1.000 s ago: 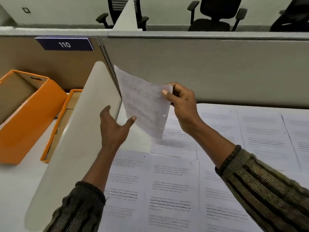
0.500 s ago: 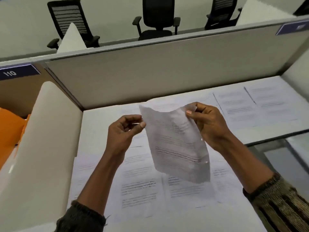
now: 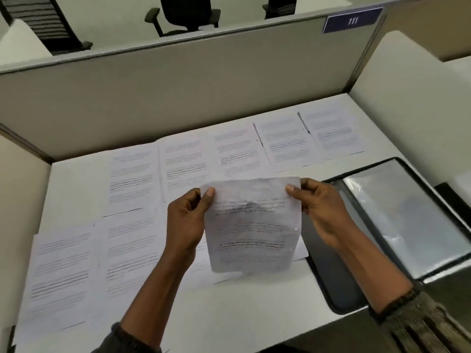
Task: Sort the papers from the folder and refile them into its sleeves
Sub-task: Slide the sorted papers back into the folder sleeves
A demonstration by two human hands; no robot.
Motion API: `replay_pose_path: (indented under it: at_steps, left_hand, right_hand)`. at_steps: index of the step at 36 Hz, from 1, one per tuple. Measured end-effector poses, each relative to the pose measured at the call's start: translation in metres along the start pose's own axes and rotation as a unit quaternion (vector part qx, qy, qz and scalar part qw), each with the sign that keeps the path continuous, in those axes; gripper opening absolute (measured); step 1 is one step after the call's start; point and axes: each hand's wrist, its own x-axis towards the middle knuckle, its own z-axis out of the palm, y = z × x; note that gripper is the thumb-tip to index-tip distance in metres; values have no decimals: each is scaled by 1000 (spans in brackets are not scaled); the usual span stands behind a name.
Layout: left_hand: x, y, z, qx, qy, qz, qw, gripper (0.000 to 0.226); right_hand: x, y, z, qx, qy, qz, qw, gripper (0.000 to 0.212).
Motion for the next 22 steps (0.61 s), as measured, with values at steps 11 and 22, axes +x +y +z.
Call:
replay_pose_path:
  at_steps: [11,22]
  left_hand:
    - [-52,-13,42,-36,96,-21,994,7]
    - [-74,-17,18,-46,128,9,991,9]
  right_hand:
    - [-25,15,-48,3,12,42,999,21]
    - [-67,13,-27,4,30,21,999,24]
